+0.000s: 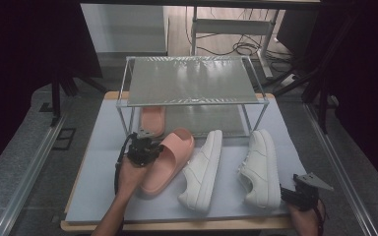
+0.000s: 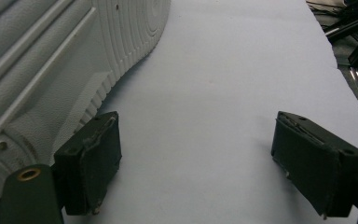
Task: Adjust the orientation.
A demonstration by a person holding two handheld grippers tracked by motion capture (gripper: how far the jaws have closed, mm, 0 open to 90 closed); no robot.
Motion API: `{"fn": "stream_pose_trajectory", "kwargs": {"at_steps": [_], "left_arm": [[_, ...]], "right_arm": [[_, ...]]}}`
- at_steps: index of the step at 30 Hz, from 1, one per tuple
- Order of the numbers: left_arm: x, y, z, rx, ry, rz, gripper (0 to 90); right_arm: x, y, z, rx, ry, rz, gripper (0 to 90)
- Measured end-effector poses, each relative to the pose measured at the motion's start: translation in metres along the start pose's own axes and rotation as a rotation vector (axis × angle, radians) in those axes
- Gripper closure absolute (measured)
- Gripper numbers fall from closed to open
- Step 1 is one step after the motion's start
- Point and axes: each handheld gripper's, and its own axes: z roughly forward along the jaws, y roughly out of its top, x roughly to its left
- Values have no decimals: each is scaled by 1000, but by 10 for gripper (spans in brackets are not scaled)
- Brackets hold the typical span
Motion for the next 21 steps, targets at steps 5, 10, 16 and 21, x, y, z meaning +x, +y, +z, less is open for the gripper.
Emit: {"fn": "stream_pose_trajectory", "kwargs": {"at_steps": [5,10,16,21], "left_arm": [[3,9,2,-5,7,-8,789],[3,16,6,-17,21,-21,794],[4,21,13,-35,36,-41,796],[6,23,18,-51,44,-63,798]], "right_arm": [[0,0,0,-1,0,0,154],[0,0,0,0,0,0,154],[0,0,0,-1,0,0,154],[0,0,0,-4,-1,1,154]]}}
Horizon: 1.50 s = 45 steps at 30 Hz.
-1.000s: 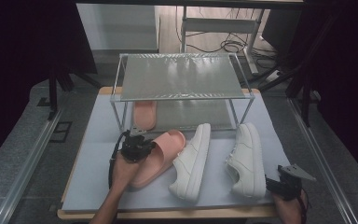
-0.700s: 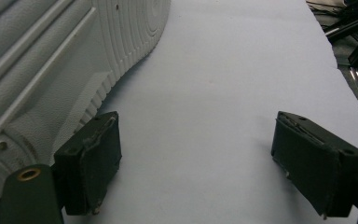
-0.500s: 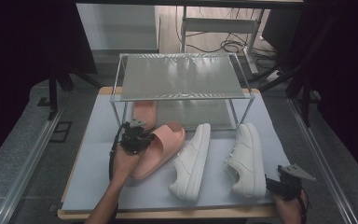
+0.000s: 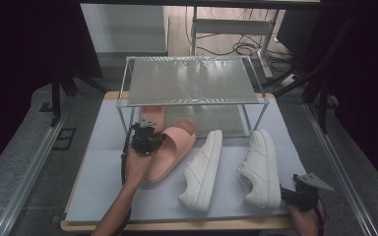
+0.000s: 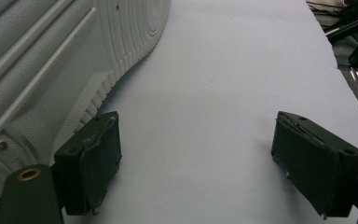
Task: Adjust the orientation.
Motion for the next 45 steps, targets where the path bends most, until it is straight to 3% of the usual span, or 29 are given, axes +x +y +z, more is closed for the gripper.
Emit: {"fn": "stream_pose_trajectory", "kwargs": {"at_steps": [13,29,32,39,45], "left_arm": [[6,2,15,-32,37,-51,796],[0,8,43,-69,109,-60,792],[3,7,48,-58,100,-57,785],[4,7,40,-58,85,-43,699],[6,4,23,-59,63,-4,662]], "right_arm": [[0,0,0,2,-1,-2,154],[0,0,0,2,-1,-3,154],[0,0,0,2,-1,-3,154],[0,0,0,2,-1,-4,154],[0,0,0,2,-2,-3,154]]}}
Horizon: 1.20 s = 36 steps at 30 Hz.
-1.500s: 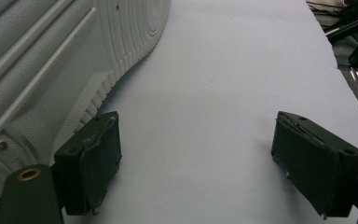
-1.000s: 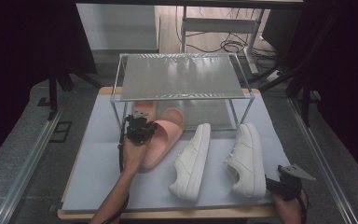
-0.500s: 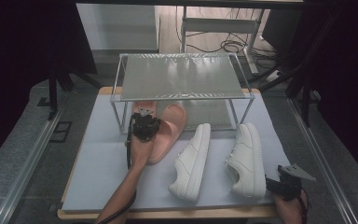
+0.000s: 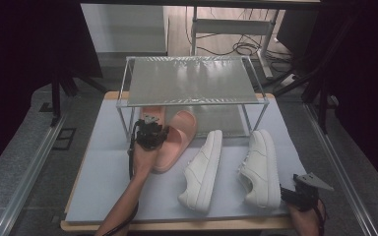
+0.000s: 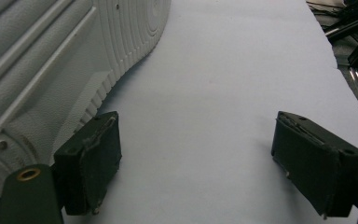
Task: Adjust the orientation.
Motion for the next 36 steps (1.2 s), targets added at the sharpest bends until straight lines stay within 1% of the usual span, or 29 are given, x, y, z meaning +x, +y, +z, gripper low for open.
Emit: {"fn": "stream_pose_trajectory", "kwargs": {"at_steps": [3,5,7,10,12,14,16,22,24,26,29,33,35,36], "left_arm": [[1,-3,-10,2,-18,16,651],[3,-6,-15,20,-64,33,635],[4,-10,-20,31,-76,51,626],[6,-16,-26,40,-116,41,621],[6,-21,-29,49,-118,46,621],[6,-26,-33,59,-128,59,623],[4,-30,-36,68,-130,81,640],[1,-46,-50,87,-142,130,693],[2,-52,-54,91,-164,130,730],[4,-58,-58,90,-167,129,768],[7,-67,-64,91,-180,112,807],[8,-76,-70,105,-185,123,874],[7,-80,-73,110,-184,127,892],[6,-82,-74,115,-180,138,894]], "right_arm": [[0,0,0,0,0,0,153],[0,0,0,0,0,0,153],[0,0,0,1,0,0,153],[0,0,0,0,0,0,153],[0,0,0,-1,-1,0,153],[0,0,0,1,0,-1,153],[0,0,0,1,-1,-1,153],[0,0,0,0,-1,-1,153],[0,0,0,0,0,0,153],[0,0,0,1,-1,-1,153],[0,0,0,0,0,1,153],[0,0,0,1,0,1,153],[0,0,0,0,0,2,153],[0,0,0,0,-1,1,153]]}}
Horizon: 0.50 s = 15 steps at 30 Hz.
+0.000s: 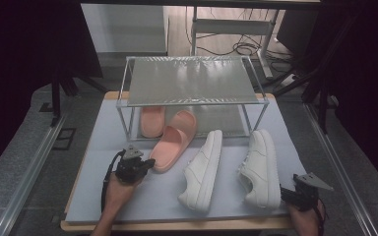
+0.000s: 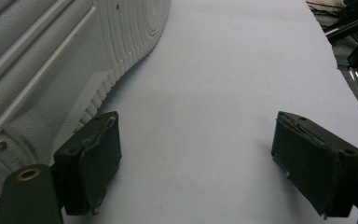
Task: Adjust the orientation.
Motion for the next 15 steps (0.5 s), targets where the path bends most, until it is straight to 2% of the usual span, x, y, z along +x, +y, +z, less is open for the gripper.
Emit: {"fn": "stream_pose_trajectory", "kwargs": {"at_steps": [3,8,15], "left_arm": [[-3,-3,0,16,19,25,895],[-7,-7,3,33,24,43,895],[-6,-12,11,62,36,46,893]], "right_arm": [[0,0,0,0,0,0,153],[0,0,0,0,0,0,153],[0,0,0,0,0,0,153]]}}
